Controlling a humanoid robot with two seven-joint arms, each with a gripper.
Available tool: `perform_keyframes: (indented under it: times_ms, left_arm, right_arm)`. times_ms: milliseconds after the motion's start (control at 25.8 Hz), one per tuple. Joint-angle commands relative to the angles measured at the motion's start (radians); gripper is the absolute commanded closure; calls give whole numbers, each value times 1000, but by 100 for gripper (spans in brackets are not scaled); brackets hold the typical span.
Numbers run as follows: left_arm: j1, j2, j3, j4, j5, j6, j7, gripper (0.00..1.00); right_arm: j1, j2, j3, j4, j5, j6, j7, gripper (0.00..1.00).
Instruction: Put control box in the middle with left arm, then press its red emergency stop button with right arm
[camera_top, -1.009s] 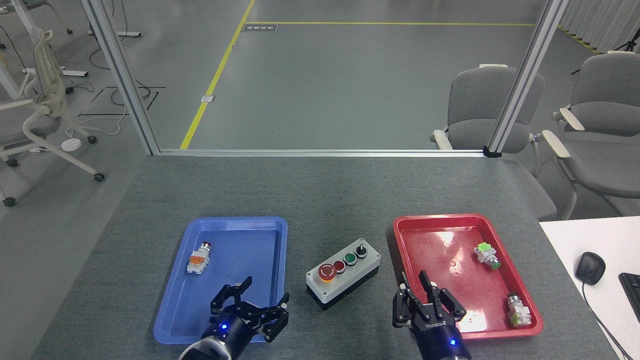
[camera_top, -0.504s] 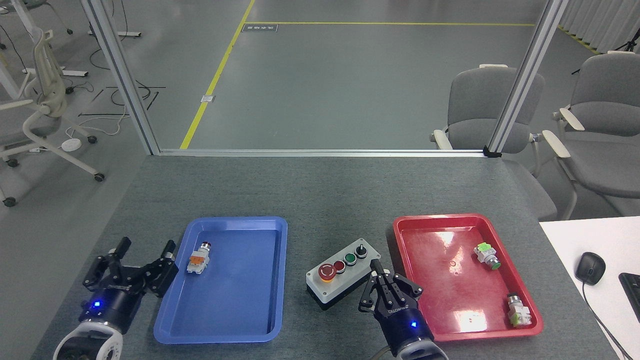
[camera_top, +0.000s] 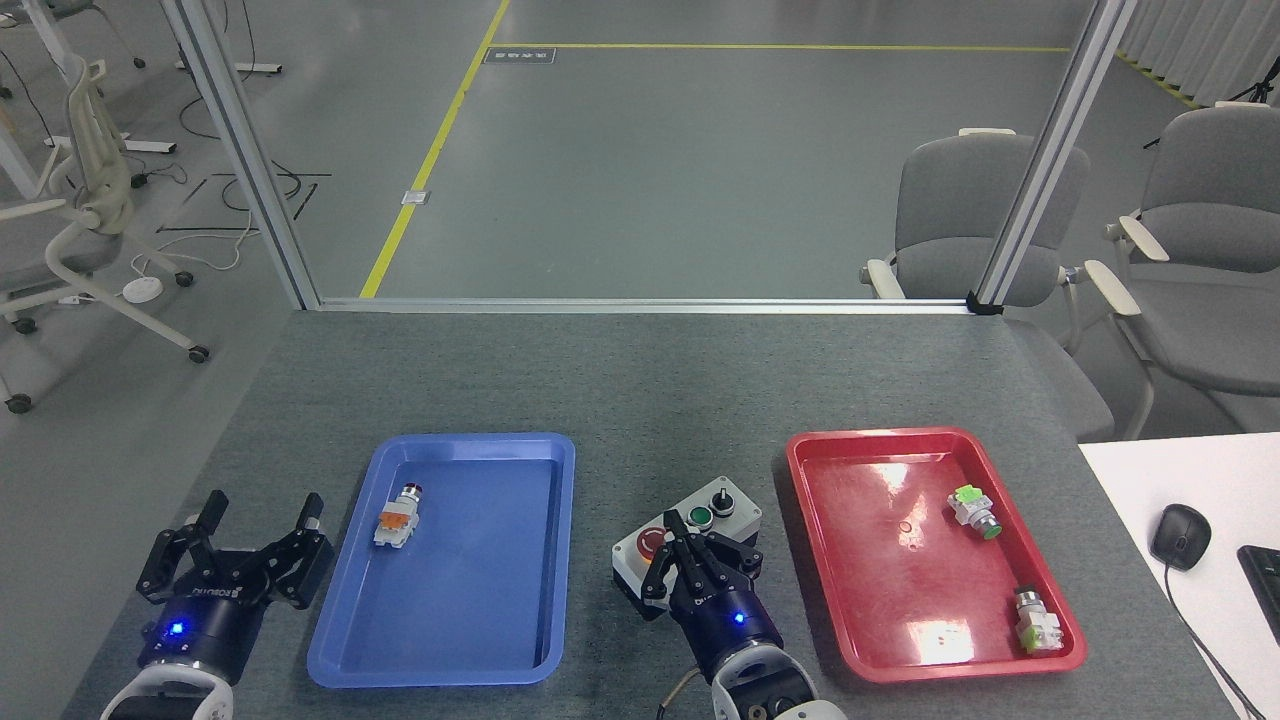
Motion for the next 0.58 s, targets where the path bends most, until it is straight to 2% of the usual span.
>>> perform_keyframes:
  times_ms: [0,310,543]
  left_arm:
    - [32,-18,-11,-8,-66,-3,13,2]
    - [57,-25,-11,-26,-63,-27,13,2]
    - [57,-25,-11,-27,-63,-27,8,2]
  right_arm:
    - [-26,13,23,58,0,4,5,100]
    - [-46,27,52,148,0,10,6,100]
    - [-48,25,52,151,-2,10,8,100]
